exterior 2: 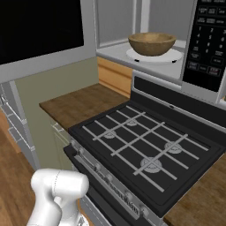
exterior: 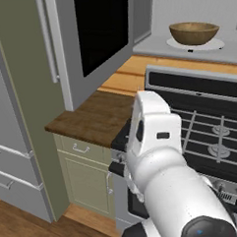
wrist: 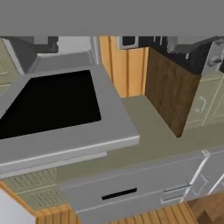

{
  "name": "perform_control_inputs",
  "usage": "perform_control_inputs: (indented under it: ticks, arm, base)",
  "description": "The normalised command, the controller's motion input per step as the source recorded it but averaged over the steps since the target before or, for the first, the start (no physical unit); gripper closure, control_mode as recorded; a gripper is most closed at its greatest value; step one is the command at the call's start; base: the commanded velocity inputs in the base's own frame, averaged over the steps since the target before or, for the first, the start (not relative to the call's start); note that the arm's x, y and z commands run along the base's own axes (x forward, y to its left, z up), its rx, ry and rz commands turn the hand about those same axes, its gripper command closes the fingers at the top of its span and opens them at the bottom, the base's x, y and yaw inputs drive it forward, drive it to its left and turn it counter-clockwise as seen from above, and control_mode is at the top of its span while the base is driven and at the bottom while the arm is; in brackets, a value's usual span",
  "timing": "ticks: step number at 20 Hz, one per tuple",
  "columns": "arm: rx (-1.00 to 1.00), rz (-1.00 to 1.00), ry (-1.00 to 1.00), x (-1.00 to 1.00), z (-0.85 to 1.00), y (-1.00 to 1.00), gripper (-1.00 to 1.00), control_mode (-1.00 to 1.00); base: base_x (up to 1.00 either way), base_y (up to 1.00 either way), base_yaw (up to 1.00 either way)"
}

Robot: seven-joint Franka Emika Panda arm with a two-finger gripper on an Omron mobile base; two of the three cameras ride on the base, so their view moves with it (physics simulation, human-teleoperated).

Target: Pick the bell pepper from the sink and place it in the bowl. Then pick the bowl and place it in the microwave. Then close the microwave door and press the start button.

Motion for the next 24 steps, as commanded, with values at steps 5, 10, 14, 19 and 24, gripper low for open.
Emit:
perform_control_inputs:
  ticks: [5,10,14,19,24]
  arm:
    - [-0.04,-0.17,-0.03,0.62,-0.24,0.48,-1.00,-1.00]
    - [-0.10,-0.13,-0.04,0.80,-0.46,0.68,-1.00,-1.00]
    - [-0.08,-0.11,-0.06,0.67,-0.23,0.61,-1.00,-1.00]
    - [-0.01,-0.07,0.00,0.87,-0.08,0.27,-1.00,-1.00]
    - [-0.03,-0.06,0.00,0.97,-0.14,0.38,-1.00,-1.00]
  base:
    - [0.00,0.00,0.00]
    - [0.00,0.00,0.00]
    - [0.00,0.00,0.00]
    - [0.00,0.00,0.00]
    - [0.00,0.00,0.00]
